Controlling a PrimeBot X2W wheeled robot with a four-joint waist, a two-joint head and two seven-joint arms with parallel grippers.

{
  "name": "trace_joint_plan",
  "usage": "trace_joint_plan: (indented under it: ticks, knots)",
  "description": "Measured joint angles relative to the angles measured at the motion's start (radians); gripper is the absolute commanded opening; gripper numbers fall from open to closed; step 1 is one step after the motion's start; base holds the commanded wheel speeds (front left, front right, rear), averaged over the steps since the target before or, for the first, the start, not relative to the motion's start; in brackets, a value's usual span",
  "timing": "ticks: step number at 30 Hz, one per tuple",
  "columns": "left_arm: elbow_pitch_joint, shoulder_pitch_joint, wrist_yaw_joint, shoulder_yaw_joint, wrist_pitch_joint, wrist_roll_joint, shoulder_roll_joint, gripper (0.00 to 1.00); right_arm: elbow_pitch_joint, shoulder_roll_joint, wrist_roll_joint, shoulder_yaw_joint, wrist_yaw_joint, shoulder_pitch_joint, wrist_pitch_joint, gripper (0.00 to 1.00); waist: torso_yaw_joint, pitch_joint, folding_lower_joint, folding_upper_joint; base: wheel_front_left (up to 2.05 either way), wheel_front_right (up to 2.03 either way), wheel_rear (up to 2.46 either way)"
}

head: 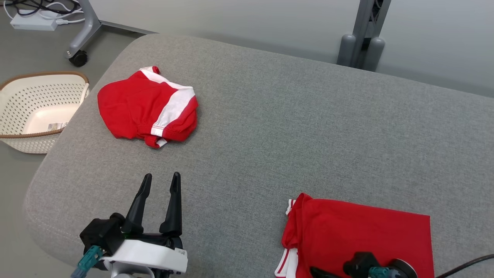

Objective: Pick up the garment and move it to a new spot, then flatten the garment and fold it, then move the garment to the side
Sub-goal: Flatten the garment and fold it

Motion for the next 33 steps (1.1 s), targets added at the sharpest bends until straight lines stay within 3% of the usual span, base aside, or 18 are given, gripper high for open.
trace_joint_plan:
  ticks: [33]
  knots:
    - [0.002,-0.001,0.003,-0.002,0.000,-0.008,0.000,1.00,0.056,0.020,0.106,0.159,0.000,-0.070,0.015,0.00,0.034,0.000,0.0000,0.0000,0.00,0.00,0.00]
